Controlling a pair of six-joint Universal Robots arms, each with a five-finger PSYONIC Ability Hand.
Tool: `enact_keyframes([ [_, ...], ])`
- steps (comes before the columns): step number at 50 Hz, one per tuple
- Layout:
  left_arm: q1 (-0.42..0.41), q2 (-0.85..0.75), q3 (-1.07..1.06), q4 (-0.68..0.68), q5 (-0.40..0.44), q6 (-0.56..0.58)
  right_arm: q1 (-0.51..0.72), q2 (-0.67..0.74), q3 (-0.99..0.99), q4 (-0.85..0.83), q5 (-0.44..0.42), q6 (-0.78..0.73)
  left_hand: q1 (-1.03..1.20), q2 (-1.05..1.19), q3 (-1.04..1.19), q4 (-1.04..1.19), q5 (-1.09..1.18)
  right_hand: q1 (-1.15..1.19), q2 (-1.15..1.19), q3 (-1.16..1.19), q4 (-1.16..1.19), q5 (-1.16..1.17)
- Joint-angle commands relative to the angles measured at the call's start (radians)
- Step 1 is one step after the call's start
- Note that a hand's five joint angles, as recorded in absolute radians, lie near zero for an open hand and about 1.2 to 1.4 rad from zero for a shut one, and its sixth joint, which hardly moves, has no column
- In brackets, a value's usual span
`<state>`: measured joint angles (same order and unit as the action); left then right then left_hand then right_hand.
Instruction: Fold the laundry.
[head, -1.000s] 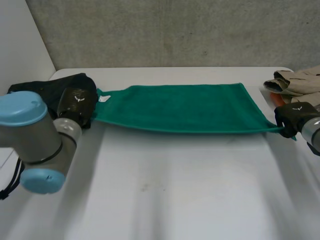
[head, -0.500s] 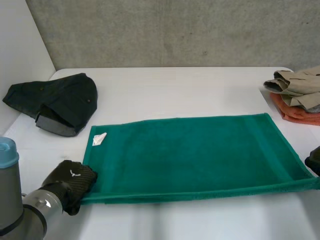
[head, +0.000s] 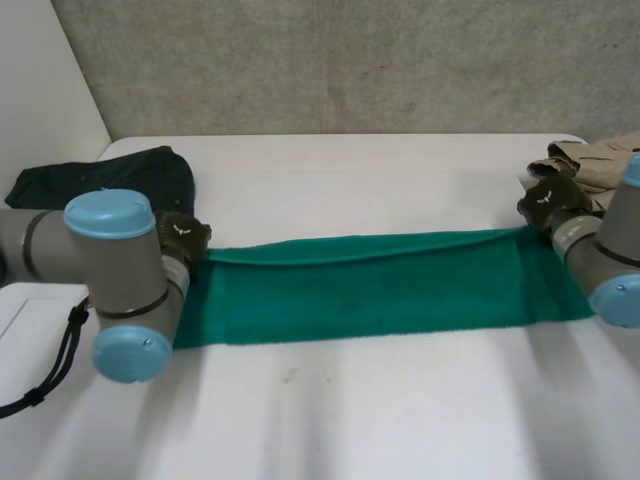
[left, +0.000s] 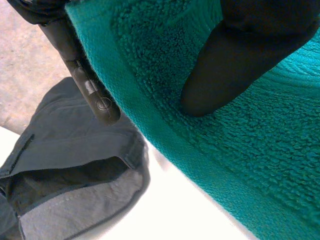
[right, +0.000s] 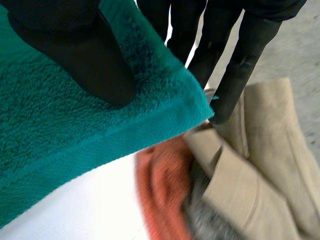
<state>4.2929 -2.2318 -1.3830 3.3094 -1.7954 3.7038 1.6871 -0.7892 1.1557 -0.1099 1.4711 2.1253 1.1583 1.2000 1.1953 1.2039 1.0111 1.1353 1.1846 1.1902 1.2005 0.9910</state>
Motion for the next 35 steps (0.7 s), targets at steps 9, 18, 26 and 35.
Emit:
enact_keyframes([
  [9,-0.018,-0.126,0.200,0.050,-0.018,0.008,0.037,0.222,-0.238,-0.180,0.012,0.012,-0.884,-0.926,-0.921,-0.929,-0.911,-0.961,-1.010,-1.016,-1.026,-0.991],
  [18,-0.096,-0.097,0.176,0.062,-0.027,-0.002,0.043,0.044,-0.072,-0.212,0.037,0.157,-0.984,-1.025,-1.021,-1.029,-1.011,-0.961,-1.010,-1.016,-1.026,-0.991],
  [26,-0.087,0.145,-0.046,0.071,-0.012,-0.044,-0.050,-0.220,0.182,-0.142,-0.057,0.393,-0.984,-1.025,-1.021,-1.029,-1.011,-0.961,-1.010,-1.016,-1.026,-0.991],
  [35,-0.093,0.328,-0.316,0.192,0.017,-0.153,-0.191,-0.311,0.341,0.072,-0.322,0.404,-0.984,-1.025,-1.021,-1.029,-1.011,-0.898,-0.947,-0.953,-0.963,-0.928],
])
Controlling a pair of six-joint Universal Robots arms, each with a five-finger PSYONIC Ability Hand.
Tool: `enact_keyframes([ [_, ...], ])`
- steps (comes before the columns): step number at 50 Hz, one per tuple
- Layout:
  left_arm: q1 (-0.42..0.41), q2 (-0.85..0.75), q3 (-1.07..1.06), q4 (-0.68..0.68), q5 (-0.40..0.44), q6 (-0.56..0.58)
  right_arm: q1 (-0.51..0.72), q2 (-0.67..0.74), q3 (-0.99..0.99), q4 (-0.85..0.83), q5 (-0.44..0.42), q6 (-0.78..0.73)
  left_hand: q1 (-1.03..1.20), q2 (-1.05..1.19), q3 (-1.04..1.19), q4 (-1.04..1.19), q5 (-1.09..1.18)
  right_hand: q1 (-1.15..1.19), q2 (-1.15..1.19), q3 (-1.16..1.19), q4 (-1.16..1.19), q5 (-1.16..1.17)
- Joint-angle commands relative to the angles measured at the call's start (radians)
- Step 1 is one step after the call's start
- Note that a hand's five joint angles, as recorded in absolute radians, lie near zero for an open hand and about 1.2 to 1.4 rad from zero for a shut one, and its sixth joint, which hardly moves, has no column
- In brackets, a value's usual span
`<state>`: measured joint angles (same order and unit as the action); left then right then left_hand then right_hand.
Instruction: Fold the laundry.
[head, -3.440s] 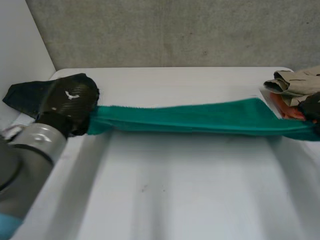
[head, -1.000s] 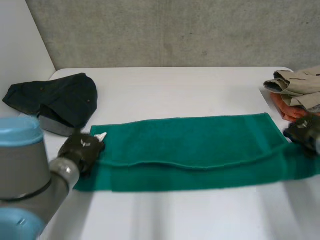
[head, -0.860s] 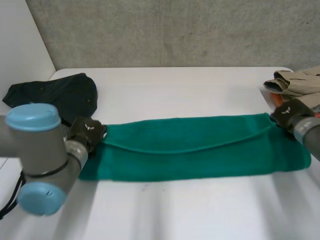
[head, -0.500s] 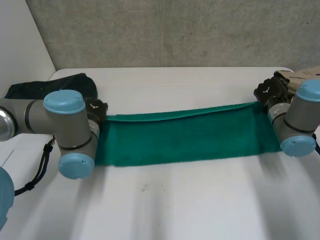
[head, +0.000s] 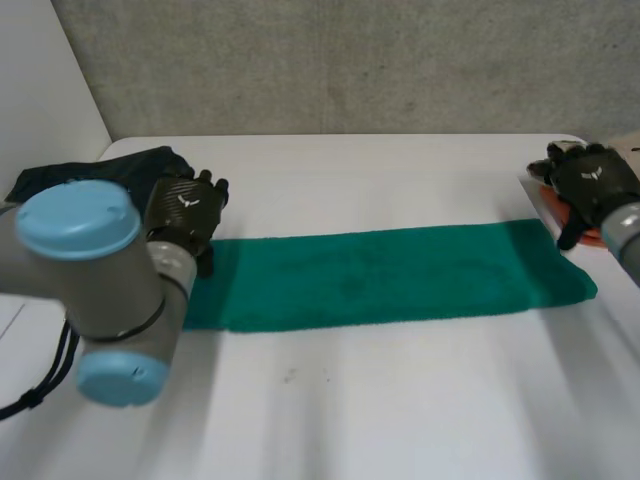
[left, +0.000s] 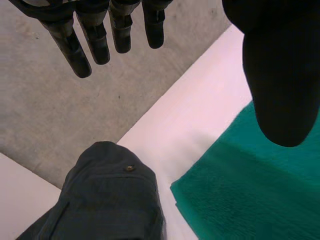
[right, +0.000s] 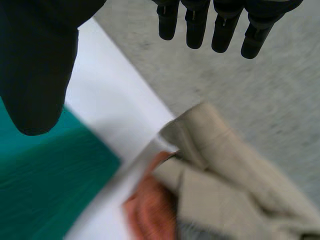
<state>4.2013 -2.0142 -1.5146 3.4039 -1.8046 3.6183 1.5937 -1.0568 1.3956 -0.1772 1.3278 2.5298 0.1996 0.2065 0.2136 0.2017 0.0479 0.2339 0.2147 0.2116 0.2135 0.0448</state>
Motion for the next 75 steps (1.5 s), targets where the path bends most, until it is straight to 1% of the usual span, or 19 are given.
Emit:
enact_keyframes([
  [1,-0.001,0.112,-0.202,0.115,0.031,-0.069,-0.109,-0.043,0.109,0.145,-0.193,0.000,-0.025,-0.032,-0.039,-0.027,-0.048,0.036,0.055,0.058,0.056,0.050],
  [7,0.002,0.109,-0.262,0.199,0.054,-0.067,-0.164,-0.013,0.137,0.125,-0.220,0.000,-0.025,-0.032,-0.039,-0.027,-0.048,0.159,0.179,0.182,0.180,0.174],
  [19,0.000,0.101,-0.266,0.209,0.054,-0.067,-0.167,0.147,0.102,0.033,-0.213,-0.023,-0.025,-0.032,-0.039,-0.027,-0.048,0.309,0.328,0.331,0.329,0.323],
  [21,0.000,0.100,-0.266,0.209,0.054,-0.066,-0.166,0.165,0.088,0.033,-0.203,-0.032,-0.025,-0.032,-0.039,-0.027,-0.048,0.610,0.629,0.632,0.630,0.624],
  [22,0.000,0.100,-0.266,0.209,0.054,-0.066,-0.166,0.170,0.083,0.030,-0.197,-0.039,-0.025,-0.032,-0.039,-0.027,-0.048,0.969,0.988,0.991,0.989,0.983],
  [23,0.000,0.100,-0.266,0.209,0.054,-0.067,-0.169,0.170,0.079,0.030,-0.193,-0.046,-0.025,-0.032,-0.039,-0.027,-0.048,1.160,1.180,1.183,1.181,1.175],
  [31,-0.003,0.118,-0.283,0.209,0.054,-0.066,-0.244,0.046,0.132,0.016,0.049,-0.098,-0.025,-0.032,-0.039,-0.027,-0.048,1.162,1.182,1.185,1.183,1.177],
  [37,-0.003,0.130,-0.286,0.209,0.054,-0.064,-0.336,-0.008,0.169,0.019,0.100,-0.332,-0.025,-0.032,-0.039,-0.027,-0.048,1.162,1.182,1.185,1.183,1.177],
  [42,-0.001,0.132,-0.286,0.204,0.054,-0.064,-0.344,-0.015,0.155,0.004,0.168,-0.437,-0.025,-0.032,-0.039,-0.027,-0.048,1.162,1.182,1.185,1.183,1.177],
  [45,-0.001,0.138,-0.286,0.202,0.053,-0.063,-0.255,-0.046,0.145,-0.021,0.182,-0.427,-0.025,-0.032,-0.039,-0.027,-0.048,1.162,1.182,1.185,1.183,1.177],
  [50,0.000,0.152,-0.286,0.202,0.054,-0.066,0.009,-0.092,0.144,-0.119,0.145,-0.335,-0.025,-0.032,-0.039,-0.027,-0.048,1.162,1.182,1.185,1.183,1.177],
  [53,0.002,0.164,-0.292,0.202,0.054,-0.066,0.156,-0.094,0.154,-0.194,0.084,-0.292,-0.025,-0.032,-0.039,-0.027,-0.048,1.162,1.182,1.185,1.183,1.177],
  [57,0.000,0.170,-0.292,0.202,0.054,-0.066,0.394,-0.071,0.163,-0.258,-0.056,-0.282,-0.025,-0.032,-0.039,-0.027,-0.048,1.162,1.182,1.185,1.183,1.177],
  [61,-0.003,0.178,-0.294,0.202,0.054,-0.067,0.532,0.012,0.164,-0.274,-0.165,-0.293,-0.025,-0.032,-0.039,-0.027,-0.048,1.162,1.182,1.185,1.183,1.177],
  [65,-0.004,0.183,-0.292,0.201,0.054,-0.069,0.623,0.104,0.152,-0.274,-0.211,-0.302,-0.025,-0.032,-0.039,-0.027,-0.048,1.162,1.182,1.185,1.183,1.177],
  [71,-0.026,0.181,-0.268,0.204,0.056,-0.066,0.672,0.162,0.151,-0.266,-0.181,-0.330,-0.025,-0.032,-0.039,-0.027,-0.048,1.134,1.154,1.157,1.155,1.149],
  [72,-0.032,0.181,-0.263,0.206,0.056,-0.064,0.670,0.159,0.151,-0.262,-0.171,-0.330,-0.025,-0.032,-0.039,-0.027,-0.048,0.939,0.959,0.962,0.960,0.954],
  [73,-0.036,0.180,-0.257,0.206,0.056,-0.066,0.669,0.150,0.157,-0.255,-0.141,-0.319,-0.025,-0.032,-0.039,-0.027,-0.048,0.417,0.436,0.439,0.438,0.432],
  [75,-0.056,0.173,-0.231,0.204,0.056,-0.064,0.667,0.133,0.172,-0.254,-0.108,-0.303,-0.025,-0.032,-0.039,-0.027,-0.048,-0.059,-0.040,-0.037,-0.039,-0.045],
])
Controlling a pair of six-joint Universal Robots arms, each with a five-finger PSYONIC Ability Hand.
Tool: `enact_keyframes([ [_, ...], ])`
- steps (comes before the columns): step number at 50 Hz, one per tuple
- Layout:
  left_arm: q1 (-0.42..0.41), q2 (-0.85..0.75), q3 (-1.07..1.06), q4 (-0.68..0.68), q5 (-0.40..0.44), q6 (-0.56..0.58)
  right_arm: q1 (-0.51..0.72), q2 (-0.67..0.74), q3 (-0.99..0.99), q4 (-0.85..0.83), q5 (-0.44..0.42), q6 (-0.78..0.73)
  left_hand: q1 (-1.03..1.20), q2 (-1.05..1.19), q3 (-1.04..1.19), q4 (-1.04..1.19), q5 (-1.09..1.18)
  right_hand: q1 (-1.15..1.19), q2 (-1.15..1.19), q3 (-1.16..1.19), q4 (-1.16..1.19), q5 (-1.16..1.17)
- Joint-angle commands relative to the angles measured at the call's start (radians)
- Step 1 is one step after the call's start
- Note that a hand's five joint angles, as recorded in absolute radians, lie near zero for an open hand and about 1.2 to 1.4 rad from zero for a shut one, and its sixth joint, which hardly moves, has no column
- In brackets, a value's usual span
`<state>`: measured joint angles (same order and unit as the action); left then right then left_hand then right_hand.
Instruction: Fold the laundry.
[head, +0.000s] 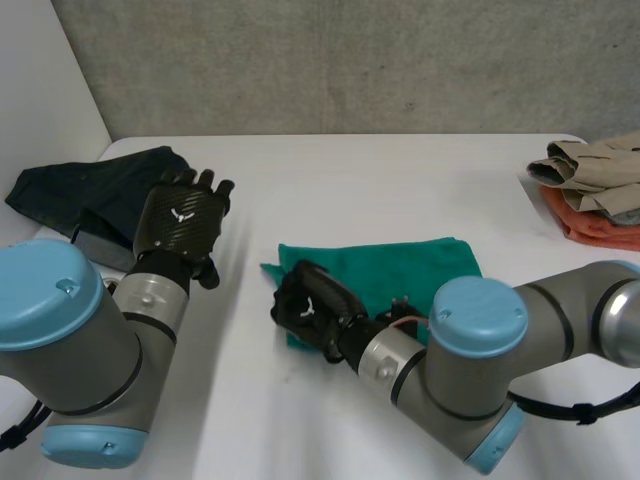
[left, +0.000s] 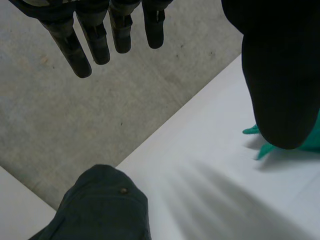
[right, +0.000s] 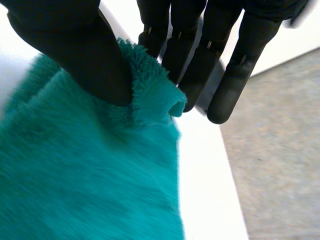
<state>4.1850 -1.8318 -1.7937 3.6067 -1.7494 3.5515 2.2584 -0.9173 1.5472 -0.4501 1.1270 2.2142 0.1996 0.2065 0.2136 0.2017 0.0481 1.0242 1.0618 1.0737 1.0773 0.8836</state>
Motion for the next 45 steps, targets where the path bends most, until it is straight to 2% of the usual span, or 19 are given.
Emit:
enact_keyframes([
  [1,-0.048,-0.010,0.057,0.003,0.001,0.003,0.004,-0.020,0.027,0.019,0.106,0.028,-0.025,-0.032,-0.039,-0.027,-0.048,-0.850,-0.887,-0.899,-0.903,-0.884],
  [4,-0.075,-0.021,0.108,0.003,0.001,0.003,-0.031,-0.128,0.073,0.022,0.146,0.131,-0.025,-0.032,-0.039,-0.027,-0.048,-0.850,-0.887,-0.899,-0.903,-0.884],
  [7,-0.111,-0.059,0.166,-0.002,-0.002,0.003,-0.140,-0.248,0.128,0.028,0.161,0.269,-0.025,-0.032,-0.039,-0.027,-0.048,-0.850,-0.887,-0.899,-0.903,-0.884],
  [13,-0.170,-0.122,0.247,-0.011,-0.004,0.003,-0.302,-0.288,0.198,0.157,0.166,0.452,-0.025,-0.032,-0.039,-0.027,-0.048,-0.850,-0.887,-0.899,-0.903,-0.884],
  [18,-0.189,-0.155,0.255,-0.014,-0.005,0.000,-0.416,-0.250,0.218,0.257,0.189,0.415,-0.025,-0.032,-0.039,-0.027,-0.048,-0.850,-0.887,-0.899,-0.903,-0.884],
  [21,-0.210,-0.162,0.249,-0.014,-0.005,0.000,-0.482,-0.204,0.231,0.278,0.220,0.325,-0.025,-0.032,-0.039,-0.027,-0.048,-0.850,-0.887,-0.899,-0.903,-0.884],
  [22,-0.215,-0.162,0.244,-0.014,-0.007,0.000,-0.493,-0.196,0.232,0.278,0.230,0.299,-0.025,-0.032,-0.039,-0.027,-0.048,-0.723,-0.761,-0.773,-0.777,-0.757],
  [24,-0.217,-0.162,0.240,-0.016,-0.005,0.000,-0.508,-0.189,0.232,0.278,0.253,0.259,-0.025,-0.032,-0.039,-0.027,-0.048,-0.226,-0.263,-0.275,-0.279,-0.259],
  [25,-0.217,-0.162,0.238,-0.016,-0.007,0.000,-0.514,-0.190,0.232,0.275,0.267,0.228,-0.025,-0.032,-0.039,-0.027,-0.048,0.366,0.328,0.317,0.313,0.332],
  [26,-0.218,-0.159,0.234,-0.017,-0.007,0.000,-0.516,-0.190,0.234,0.269,0.275,0.220,-0.025,-0.032,-0.039,-0.027,-0.048,0.372,0.334,0.323,0.319,0.338],
  [29,-0.217,-0.149,0.226,-0.020,-0.007,0.000,-0.513,-0.204,0.234,0.236,0.309,0.211,-0.025,-0.032,-0.039,-0.027,-0.048,0.372,0.334,0.323,0.319,0.338],
  [35,-0.213,-0.098,0.201,-0.023,-0.009,0.004,-0.467,-0.342,0.226,0.146,0.297,0.216,-0.025,-0.032,-0.039,-0.027,-0.048,0.372,0.334,0.323,0.319,0.338],
  [39,-0.207,-0.063,0.183,-0.023,-0.012,0.000,-0.308,-0.350,0.212,0.104,0.234,0.206,-0.025,-0.032,-0.039,-0.027,-0.048,0.372,0.334,0.323,0.319,0.338],
  [40,-0.204,-0.060,0.180,-0.023,-0.012,0.000,-0.230,-0.338,0.211,0.078,0.188,0.206,-0.025,-0.032,-0.039,-0.027,-0.048,0.372,0.334,0.323,0.319,0.338],
  [45,-0.189,-0.056,0.154,-0.025,-0.019,0.000,-0.057,-0.232,0.211,0.056,0.099,0.186,-0.025,-0.032,-0.039,-0.027,-0.048,0.372,0.334,0.323,0.319,0.338],
])
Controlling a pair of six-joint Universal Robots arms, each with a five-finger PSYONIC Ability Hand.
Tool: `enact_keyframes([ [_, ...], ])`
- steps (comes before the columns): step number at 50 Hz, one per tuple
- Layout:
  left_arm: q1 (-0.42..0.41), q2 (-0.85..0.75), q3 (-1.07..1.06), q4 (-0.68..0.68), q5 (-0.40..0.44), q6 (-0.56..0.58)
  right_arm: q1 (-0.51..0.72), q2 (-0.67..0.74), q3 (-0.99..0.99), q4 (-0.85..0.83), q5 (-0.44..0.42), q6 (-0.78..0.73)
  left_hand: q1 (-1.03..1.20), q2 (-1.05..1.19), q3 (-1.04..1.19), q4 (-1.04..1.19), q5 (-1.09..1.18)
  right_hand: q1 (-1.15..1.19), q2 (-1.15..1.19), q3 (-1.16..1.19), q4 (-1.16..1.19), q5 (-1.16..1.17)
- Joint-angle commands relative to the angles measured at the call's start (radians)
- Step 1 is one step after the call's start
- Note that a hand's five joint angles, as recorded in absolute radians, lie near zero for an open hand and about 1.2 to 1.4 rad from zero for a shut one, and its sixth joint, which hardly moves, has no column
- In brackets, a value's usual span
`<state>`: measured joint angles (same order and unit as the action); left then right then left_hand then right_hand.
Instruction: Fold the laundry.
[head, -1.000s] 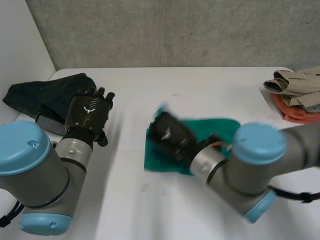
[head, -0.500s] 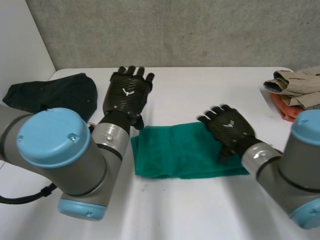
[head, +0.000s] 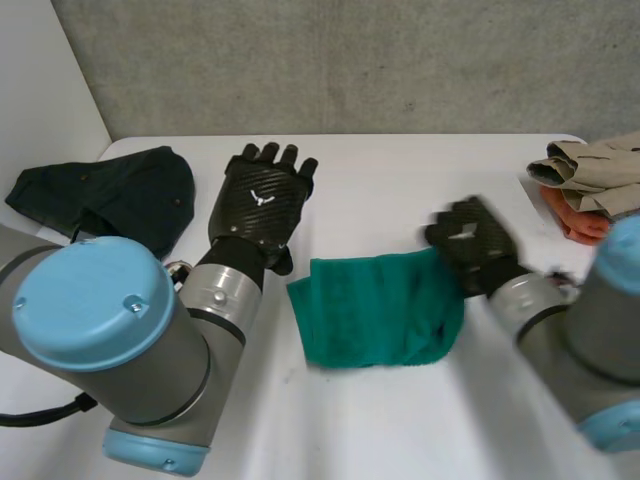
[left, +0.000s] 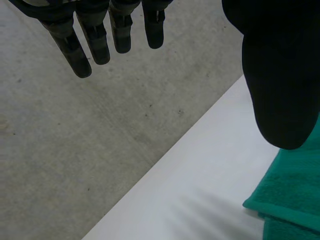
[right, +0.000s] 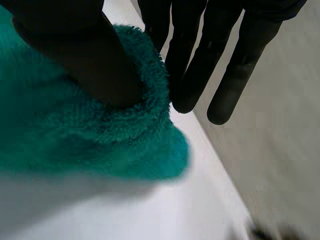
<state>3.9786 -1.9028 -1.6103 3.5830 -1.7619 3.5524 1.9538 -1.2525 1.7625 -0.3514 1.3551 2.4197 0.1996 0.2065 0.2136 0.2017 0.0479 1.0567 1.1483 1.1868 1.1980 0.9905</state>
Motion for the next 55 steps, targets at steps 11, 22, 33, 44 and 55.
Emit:
enact_keyframes([
  [11,0.024,0.011,-0.007,-0.016,-0.007,-0.038,0.122,0.032,-0.060,0.006,-0.136,0.403,-0.015,-0.022,-0.030,-0.018,-0.038,-0.882,-0.974,-1.012,-1.023,-0.990],
  [22,-0.036,-0.137,0.206,-0.153,0.013,-0.188,-0.053,-0.025,-0.139,0.204,-0.154,0.716,0.017,0.010,0.003,0.015,-0.006,-0.882,-0.974,-1.012,-1.023,-0.990],
  [33,-0.061,-0.349,0.359,-0.475,-0.002,-0.310,-0.044,0.246,-0.353,0.433,-0.154,0.587,-0.001,-0.008,-0.015,-0.003,-0.024,-0.882,-0.974,-1.012,-1.023,-0.990],
  [44,-0.059,-0.426,0.375,-0.533,-0.065,-0.195,0.000,0.348,-0.433,0.505,-0.056,0.406,0.008,0.001,-0.006,0.006,-0.015,-0.681,-0.773,-0.811,-0.822,-0.789],
  [55,-0.052,-0.239,0.368,-0.475,-0.059,-0.122,0.083,0.105,-0.230,0.240,0.047,0.254,-0.007,-0.014,-0.021,-0.009,-0.030,-0.699,-0.790,-0.829,-0.840,-0.807],
])
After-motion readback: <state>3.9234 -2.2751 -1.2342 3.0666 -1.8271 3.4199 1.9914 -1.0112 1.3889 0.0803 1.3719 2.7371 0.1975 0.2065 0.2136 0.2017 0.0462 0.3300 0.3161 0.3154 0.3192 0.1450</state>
